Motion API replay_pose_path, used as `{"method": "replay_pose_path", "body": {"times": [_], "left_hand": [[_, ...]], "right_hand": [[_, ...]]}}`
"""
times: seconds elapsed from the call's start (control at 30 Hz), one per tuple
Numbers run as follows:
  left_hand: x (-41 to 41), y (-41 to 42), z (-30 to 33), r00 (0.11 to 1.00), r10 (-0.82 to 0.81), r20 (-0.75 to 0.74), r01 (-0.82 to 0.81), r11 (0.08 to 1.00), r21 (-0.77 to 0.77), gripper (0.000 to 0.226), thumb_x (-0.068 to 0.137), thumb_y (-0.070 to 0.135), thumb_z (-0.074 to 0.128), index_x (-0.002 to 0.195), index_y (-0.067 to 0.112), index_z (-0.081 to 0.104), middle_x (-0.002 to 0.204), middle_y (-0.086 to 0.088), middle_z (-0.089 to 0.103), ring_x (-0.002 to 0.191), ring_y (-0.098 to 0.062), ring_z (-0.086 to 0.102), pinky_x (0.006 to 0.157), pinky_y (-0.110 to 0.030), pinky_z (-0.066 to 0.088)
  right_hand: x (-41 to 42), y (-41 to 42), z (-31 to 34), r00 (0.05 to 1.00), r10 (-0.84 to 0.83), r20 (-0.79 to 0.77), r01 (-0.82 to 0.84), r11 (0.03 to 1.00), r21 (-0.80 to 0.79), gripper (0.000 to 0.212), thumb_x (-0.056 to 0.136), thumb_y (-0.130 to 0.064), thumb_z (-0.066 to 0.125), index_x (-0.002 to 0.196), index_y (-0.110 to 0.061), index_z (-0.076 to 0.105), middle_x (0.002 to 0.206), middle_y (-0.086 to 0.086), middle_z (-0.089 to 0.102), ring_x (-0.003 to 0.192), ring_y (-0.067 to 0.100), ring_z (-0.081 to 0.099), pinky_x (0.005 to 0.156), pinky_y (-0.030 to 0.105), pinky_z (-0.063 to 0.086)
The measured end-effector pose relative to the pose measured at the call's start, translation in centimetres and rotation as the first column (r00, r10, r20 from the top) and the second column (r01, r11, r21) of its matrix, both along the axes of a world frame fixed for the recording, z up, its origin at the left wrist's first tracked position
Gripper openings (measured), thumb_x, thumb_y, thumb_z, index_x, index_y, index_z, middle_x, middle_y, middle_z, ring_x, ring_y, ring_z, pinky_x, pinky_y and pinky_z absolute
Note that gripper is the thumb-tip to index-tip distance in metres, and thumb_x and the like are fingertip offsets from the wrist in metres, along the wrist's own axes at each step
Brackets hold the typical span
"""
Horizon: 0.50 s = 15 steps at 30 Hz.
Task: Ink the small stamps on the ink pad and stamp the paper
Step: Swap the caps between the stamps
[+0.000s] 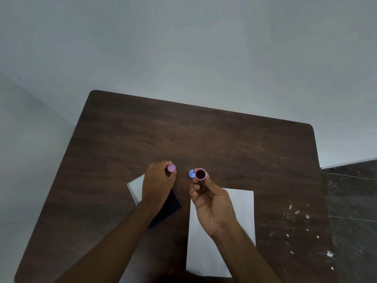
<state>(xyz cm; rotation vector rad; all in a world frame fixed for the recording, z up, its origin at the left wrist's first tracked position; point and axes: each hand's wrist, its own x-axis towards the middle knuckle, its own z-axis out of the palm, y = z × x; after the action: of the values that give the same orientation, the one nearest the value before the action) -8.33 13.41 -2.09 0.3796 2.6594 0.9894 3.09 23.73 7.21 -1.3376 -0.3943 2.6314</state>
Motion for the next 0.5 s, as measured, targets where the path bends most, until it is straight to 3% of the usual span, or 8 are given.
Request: {"method": "replay_pose_path", "body": {"times": [0.1, 0.23, 0.37, 0.5], "left_hand": [[0.3, 0.3, 1.3, 0.99, 0.075, 0.123, -0.093, 0.985, 0.144, 0.023, 0.086, 0.029, 0.066, 0.107, 0.018, 0.066, 0.101, 0.005, 0.069, 0.095, -0.012, 0.064, 0.087, -0.029, 0.05], [1.0, 0.2, 3.3, 0.962, 0.032, 0.271, -0.121, 0.94, 0.318, 0.023, 0.081, 0.025, 0.072, 0.104, 0.025, 0.067, 0.1, 0.01, 0.07, 0.094, -0.008, 0.066, 0.087, -0.036, 0.054], [2.0, -0.1, 5.2, 0.852, -0.031, 0.522, -0.239, 0.865, 0.442, 0.031, 0.075, 0.031, 0.079, 0.104, 0.025, 0.07, 0.099, 0.007, 0.074, 0.095, -0.01, 0.069, 0.089, -0.037, 0.055], [2.4, -0.7, 7.0, 0.836, -0.051, 0.546, -0.282, 0.815, 0.507, 0.036, 0.068, 0.032, 0.084, 0.1, 0.021, 0.072, 0.097, 0.003, 0.075, 0.093, -0.015, 0.071, 0.086, -0.036, 0.055]], "right_hand": [[-0.1, 0.1, 0.1, 1.0, 0.001, -0.011, -0.001, 1.0, -0.004, 0.025, 0.089, -0.013, 0.061, 0.107, 0.003, 0.067, 0.086, 0.018, 0.068, 0.068, 0.02, 0.062, 0.061, 0.028, 0.055], [-0.1, 0.2, 0.1, 1.0, -0.007, -0.009, 0.007, 1.0, 0.001, 0.027, 0.088, -0.012, 0.061, 0.11, 0.004, 0.065, 0.087, 0.018, 0.068, 0.068, 0.02, 0.063, 0.061, 0.029, 0.056], [0.0, 0.4, 0.2, 1.0, -0.02, 0.001, 0.02, 1.0, 0.011, 0.026, 0.087, -0.012, 0.062, 0.108, 0.003, 0.067, 0.091, 0.02, 0.069, 0.069, 0.021, 0.065, 0.064, 0.029, 0.058], [0.1, 0.5, 0.3, 0.999, -0.031, 0.008, 0.031, 0.999, 0.015, 0.024, 0.084, -0.012, 0.064, 0.103, 0.002, 0.07, 0.096, 0.022, 0.071, 0.073, 0.023, 0.067, 0.069, 0.032, 0.058]]}}
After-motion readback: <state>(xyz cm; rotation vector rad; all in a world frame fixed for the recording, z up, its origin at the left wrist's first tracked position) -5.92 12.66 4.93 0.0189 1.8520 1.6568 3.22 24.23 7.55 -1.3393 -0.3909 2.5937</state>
